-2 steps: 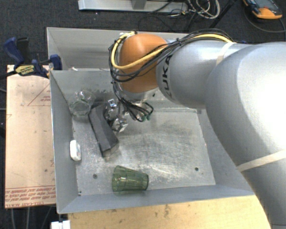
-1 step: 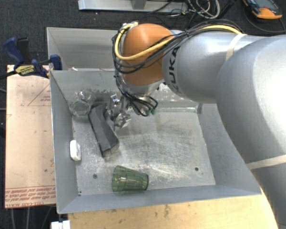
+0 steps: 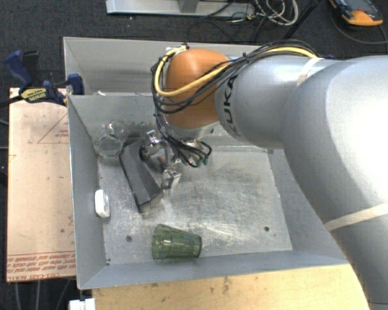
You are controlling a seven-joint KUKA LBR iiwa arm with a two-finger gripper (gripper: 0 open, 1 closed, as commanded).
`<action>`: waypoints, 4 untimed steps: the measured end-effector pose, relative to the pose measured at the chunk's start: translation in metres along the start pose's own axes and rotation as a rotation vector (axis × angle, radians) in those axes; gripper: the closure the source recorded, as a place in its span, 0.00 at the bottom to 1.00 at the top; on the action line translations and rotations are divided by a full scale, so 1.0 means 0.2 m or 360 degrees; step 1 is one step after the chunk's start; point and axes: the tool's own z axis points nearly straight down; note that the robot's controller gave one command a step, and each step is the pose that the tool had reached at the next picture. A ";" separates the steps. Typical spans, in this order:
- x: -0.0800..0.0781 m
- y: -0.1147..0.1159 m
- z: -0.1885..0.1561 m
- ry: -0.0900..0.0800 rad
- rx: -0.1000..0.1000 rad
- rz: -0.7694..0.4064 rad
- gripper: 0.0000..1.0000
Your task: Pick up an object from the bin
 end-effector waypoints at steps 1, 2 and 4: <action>0.00 0.00 0.02 -0.0004 0.0000 -0.0001 0.00; 0.02 -0.03 0.02 -0.0012 -0.0005 -0.0055 0.00; 0.05 -0.18 0.02 -0.0003 -0.0004 -0.0115 1.00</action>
Offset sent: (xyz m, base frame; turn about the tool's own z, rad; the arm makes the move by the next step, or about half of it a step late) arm -0.0097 -0.0314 -0.0118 -0.1231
